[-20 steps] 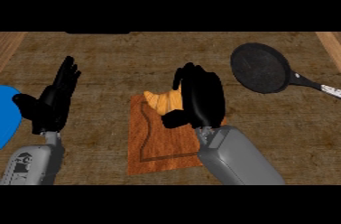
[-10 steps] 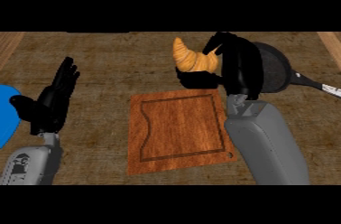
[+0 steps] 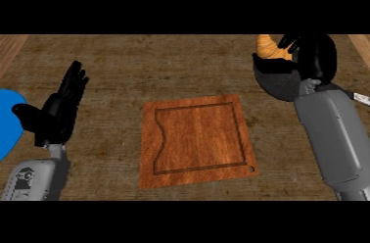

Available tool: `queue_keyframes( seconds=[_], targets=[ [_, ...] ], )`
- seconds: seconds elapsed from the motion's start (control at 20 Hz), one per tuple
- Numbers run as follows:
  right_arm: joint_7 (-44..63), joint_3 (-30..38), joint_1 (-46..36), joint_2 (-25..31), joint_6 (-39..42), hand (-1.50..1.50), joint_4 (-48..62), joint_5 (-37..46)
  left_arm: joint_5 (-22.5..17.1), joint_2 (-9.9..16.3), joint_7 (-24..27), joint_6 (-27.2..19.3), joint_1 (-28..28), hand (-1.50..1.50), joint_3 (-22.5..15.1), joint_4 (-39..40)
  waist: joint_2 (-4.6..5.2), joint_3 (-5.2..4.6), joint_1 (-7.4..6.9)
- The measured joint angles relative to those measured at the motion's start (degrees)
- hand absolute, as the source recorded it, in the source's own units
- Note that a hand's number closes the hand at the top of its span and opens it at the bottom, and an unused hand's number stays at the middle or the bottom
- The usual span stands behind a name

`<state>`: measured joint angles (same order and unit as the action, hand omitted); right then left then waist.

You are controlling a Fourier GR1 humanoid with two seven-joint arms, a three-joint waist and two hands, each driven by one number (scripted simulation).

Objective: Pick the croissant from the cutting board and place it in the pan

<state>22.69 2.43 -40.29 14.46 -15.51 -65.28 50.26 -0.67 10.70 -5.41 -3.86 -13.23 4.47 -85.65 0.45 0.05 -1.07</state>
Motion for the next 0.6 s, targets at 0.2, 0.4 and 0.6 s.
queue_keyframes(
  seconds=[0.2,0.4,0.6],
  targets=[
    [-6.7,3.7,-3.4,4.6,-4.5,1.50,12.8,0.8,0.6,-0.5,0.4,-0.4,-1.1,0.00,-0.4,0.7,0.37,0.02,-0.74],
    [-14.9,7.7,-5.8,7.6,-9.8,1.50,24.9,-0.5,0.1,-0.5,-0.2,0.2,-1.6,0.00,-0.4,0.4,0.60,0.07,-1.38],
    [-20.6,11.1,-9.0,9.9,-13.0,1.50,35.0,-1.8,0.4,-0.7,-0.4,0.5,-2.5,0.00,-1.0,0.8,0.97,0.13,-2.21]
  ],
)
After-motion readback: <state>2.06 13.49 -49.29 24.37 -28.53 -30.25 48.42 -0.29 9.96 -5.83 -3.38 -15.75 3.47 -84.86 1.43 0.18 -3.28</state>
